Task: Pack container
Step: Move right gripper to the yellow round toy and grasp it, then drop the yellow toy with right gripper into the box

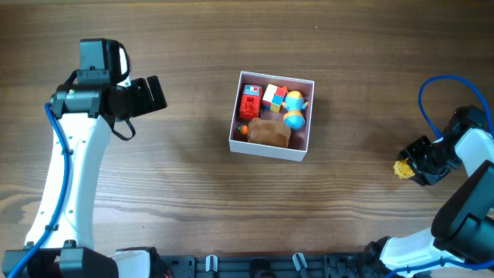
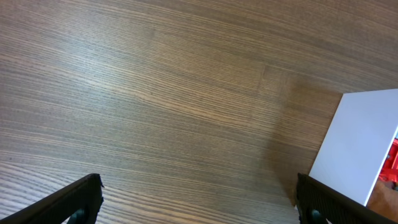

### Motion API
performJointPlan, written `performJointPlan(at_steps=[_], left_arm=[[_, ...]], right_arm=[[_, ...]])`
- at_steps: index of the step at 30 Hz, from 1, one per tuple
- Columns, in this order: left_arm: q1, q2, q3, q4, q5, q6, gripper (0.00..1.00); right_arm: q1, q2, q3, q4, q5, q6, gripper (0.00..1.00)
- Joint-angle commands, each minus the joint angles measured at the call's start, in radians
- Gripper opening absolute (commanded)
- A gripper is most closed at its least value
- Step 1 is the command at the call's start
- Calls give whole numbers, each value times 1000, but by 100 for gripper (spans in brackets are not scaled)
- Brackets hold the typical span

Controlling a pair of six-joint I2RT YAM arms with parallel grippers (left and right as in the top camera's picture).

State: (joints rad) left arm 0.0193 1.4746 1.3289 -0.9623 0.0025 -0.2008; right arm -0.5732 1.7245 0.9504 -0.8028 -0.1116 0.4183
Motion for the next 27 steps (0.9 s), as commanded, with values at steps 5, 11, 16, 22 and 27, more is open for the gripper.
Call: performJointPlan(at_steps=[5,11,16,22,27], left_arm=[[2,-5,-2,0,9,-13,100],[2,-5,-2,0,9,-13,100],[2,-5,-2,0,9,-13,100],[2,-5,-2,-1,9,-14,100],[2,-5,-2,0,9,-14,100]], right_arm=[[-2,13,-7,-2,5,1,22],[115,-127,184,-136,-16,-48,4],[524,-322,491,-195,-13,-263,4],[1061,-234,554,-57,29,-497,4],[1188,27,553,-24,29,-494,4]])
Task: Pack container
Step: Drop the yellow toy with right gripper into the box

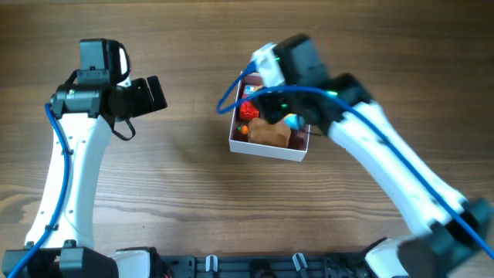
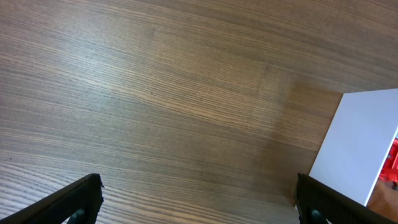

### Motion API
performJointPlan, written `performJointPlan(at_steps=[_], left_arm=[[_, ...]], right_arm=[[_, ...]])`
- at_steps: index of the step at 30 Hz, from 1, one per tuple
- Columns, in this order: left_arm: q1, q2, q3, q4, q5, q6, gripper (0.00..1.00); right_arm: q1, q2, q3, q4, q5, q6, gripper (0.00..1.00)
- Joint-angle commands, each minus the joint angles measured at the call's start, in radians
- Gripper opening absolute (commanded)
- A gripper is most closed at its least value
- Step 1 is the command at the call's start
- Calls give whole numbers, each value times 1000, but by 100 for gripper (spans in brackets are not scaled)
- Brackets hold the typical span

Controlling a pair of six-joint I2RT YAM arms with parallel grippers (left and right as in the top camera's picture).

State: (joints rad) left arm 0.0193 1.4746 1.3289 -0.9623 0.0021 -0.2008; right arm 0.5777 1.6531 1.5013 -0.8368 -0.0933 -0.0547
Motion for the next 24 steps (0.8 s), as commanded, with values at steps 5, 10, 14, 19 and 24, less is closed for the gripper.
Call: performJointPlan(at_steps=[5,10,14,19,24], left_arm=[[2,-5,-2,0,9,-13,100],[2,-5,-2,0,9,-13,100],[2,-5,-2,0,9,-13,100],[2,-5,-2,0,9,-13,100],[2,-5,-2,0,9,-13,100]], right_arm=[[47,203,2,3,-13,5,5],[47,206,-4,-6,-13,5,32],[47,206,-4,-17,-13,2,70],[46,203,-3,-16,0,9,73],[-93,66,8,-79,431,504,64]])
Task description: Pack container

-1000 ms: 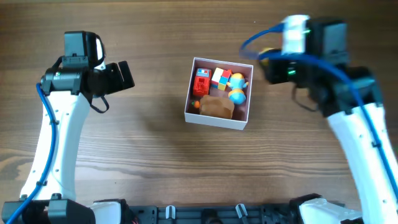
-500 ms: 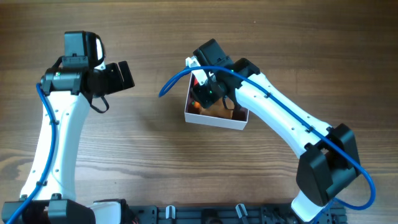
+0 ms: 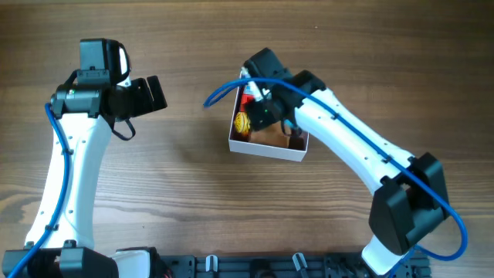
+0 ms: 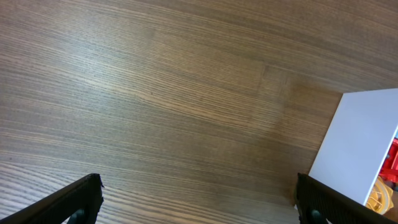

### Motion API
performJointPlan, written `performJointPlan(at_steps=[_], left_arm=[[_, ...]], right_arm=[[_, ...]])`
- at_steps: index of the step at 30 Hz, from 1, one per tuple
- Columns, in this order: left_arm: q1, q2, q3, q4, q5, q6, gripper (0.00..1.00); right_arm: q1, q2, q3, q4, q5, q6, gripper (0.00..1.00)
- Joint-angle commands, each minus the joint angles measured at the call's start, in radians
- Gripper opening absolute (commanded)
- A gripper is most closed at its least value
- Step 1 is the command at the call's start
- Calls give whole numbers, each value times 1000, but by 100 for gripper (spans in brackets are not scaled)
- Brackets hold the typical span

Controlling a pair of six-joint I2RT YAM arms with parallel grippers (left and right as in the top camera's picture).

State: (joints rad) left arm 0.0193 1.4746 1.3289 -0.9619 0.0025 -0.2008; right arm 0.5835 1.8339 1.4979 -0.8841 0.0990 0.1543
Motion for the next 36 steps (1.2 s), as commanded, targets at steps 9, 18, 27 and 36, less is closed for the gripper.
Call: performJointPlan(at_steps=[9,18,27,36], left_arm=[[2,-5,-2,-5,9,-14,100],[2,-5,-2,-5,8,-14,100],[2,-5,-2,-5,8,-13,100],[2,-5,-2,10,8,-13,100]], right_arm=[[-495,-40,-18,-57,-83,268,49],[-491,160,-18,-5,-397,52,50],[-462,168,-18,13,-594,-97,51],[-425,140,-3,27,-326,3,63]])
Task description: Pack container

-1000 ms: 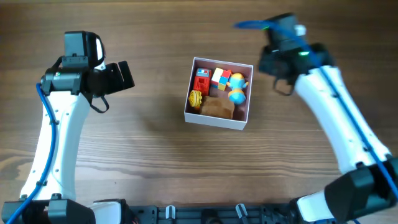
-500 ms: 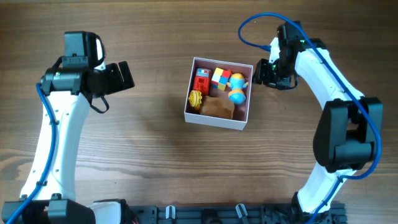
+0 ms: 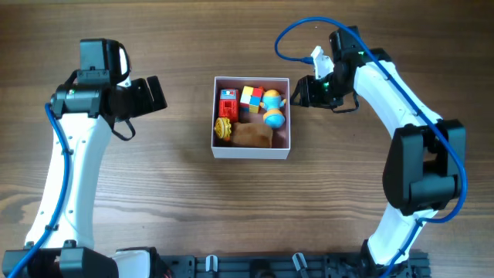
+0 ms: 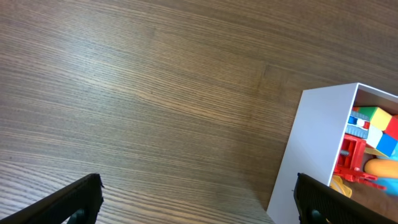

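Observation:
The white box (image 3: 252, 150) sits mid-table and holds a red toy (image 3: 228, 103), a coloured cube (image 3: 252, 96), a blue-and-yellow figure (image 3: 272, 108), a brown lump (image 3: 251, 137) and a yellow toy (image 3: 224, 129) in its front left corner. My right gripper (image 3: 299, 92) hovers just right of the box's right wall; its jaws are too small to read. My left gripper (image 3: 157, 93) stays left of the box, open and empty. In the left wrist view the left gripper (image 4: 199, 190) spans bare wood, with the box (image 4: 311, 155) at the right.
Wooden tabletop (image 3: 154, 177) surrounds the box on all sides. The right arm's blue cable (image 3: 297, 27) loops above the box's far right corner. The arm bases stand along the front edge.
The yellow toy, then in my right gripper over the box's left side, now lies in the box. The right gripper is now beside the box's right wall. The box sits further left and squarer.
My right gripper was first at the table's far right edge with the yellow toy. Then the arm reached over the box, and later held the toy above its left part. Now the toy is inside and the gripper is outside. The left arm never moved.

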### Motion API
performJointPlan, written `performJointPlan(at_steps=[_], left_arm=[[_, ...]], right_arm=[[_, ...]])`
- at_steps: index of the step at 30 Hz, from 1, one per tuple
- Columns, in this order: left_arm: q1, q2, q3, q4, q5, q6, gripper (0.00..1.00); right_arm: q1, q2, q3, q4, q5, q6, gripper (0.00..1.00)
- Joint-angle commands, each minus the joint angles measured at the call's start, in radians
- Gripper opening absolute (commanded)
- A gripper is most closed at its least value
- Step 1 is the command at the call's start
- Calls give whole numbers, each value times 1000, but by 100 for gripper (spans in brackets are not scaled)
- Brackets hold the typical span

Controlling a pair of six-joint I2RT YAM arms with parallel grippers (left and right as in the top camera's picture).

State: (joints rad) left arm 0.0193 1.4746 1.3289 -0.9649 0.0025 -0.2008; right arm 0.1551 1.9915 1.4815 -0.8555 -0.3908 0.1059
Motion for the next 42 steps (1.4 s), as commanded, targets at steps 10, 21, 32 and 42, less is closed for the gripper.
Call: performJointPlan(at_steps=[10,21,32,42], left_arm=[[8,-32,-2,77,-29,-13,100],[-116,-897,-275,-48,-18,23,100],[-116,-1151,-411,-207,-18,13,100],[-116,-1151,-411,-207,-18,13,100]], right_arm=[[-8,-452,46,22,488,-94,100],[-96,-1196,-371,-100,488,175,100],[-96,-1436,-616,-158,488,264,100],[-96,-1441,-616,-159,489,262,100]])
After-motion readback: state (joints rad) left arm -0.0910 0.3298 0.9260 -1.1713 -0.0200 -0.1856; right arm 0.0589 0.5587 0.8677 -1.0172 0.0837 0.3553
